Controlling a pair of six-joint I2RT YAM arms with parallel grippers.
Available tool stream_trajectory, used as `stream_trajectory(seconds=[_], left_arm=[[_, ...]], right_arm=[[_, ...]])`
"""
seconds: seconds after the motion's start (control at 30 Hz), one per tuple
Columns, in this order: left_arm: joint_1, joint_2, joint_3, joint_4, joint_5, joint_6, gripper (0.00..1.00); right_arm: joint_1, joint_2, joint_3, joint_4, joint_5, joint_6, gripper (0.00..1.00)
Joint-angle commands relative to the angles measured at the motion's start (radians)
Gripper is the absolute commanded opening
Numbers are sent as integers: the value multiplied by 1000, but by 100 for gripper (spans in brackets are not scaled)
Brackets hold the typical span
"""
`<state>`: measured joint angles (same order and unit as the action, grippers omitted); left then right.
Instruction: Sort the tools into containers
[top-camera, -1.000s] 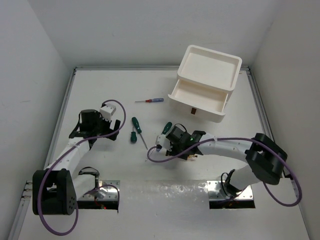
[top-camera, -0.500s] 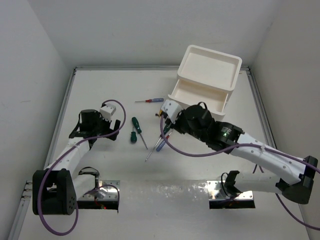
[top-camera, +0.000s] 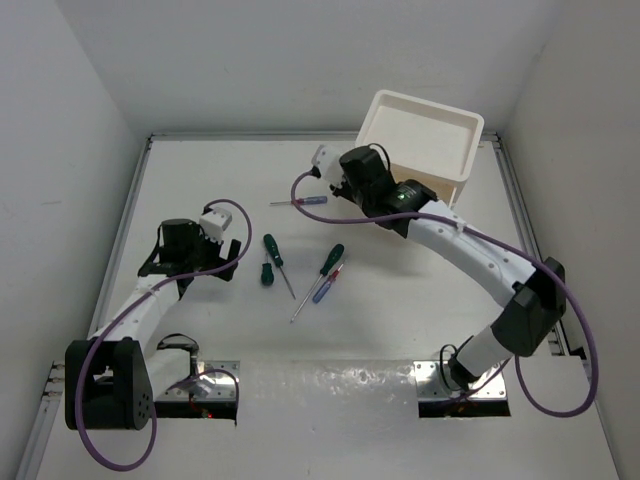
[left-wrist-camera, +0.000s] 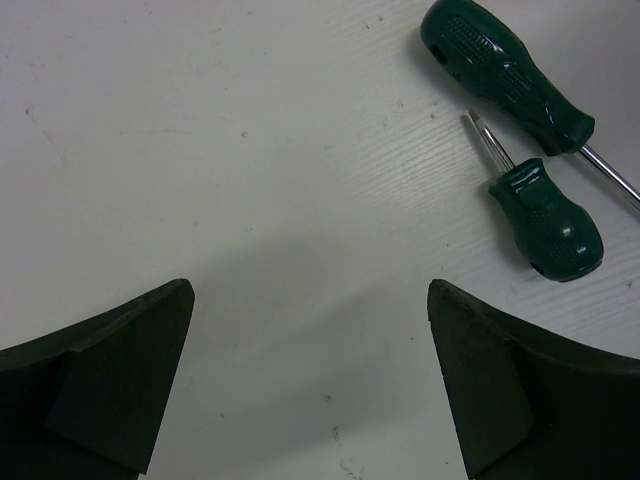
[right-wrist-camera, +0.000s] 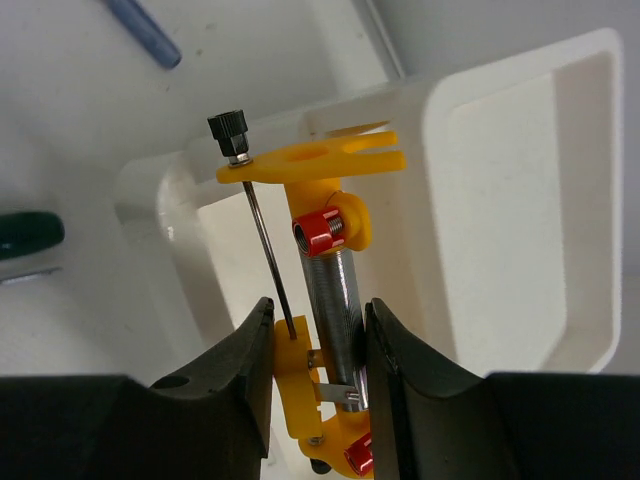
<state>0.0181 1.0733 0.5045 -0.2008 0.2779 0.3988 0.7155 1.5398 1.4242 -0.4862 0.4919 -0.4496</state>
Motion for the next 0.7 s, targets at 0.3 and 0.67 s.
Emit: stream_trajectory(seconds=[0.3,0.67], left_arm=[[-4,-10,23,32,23,9,100],[-4,-12,25,29,23,9,100]], right_arm=[[-80,-53,-48,-18,-15,-51,3],[-90,-46,-45,-51,0,-41,59]])
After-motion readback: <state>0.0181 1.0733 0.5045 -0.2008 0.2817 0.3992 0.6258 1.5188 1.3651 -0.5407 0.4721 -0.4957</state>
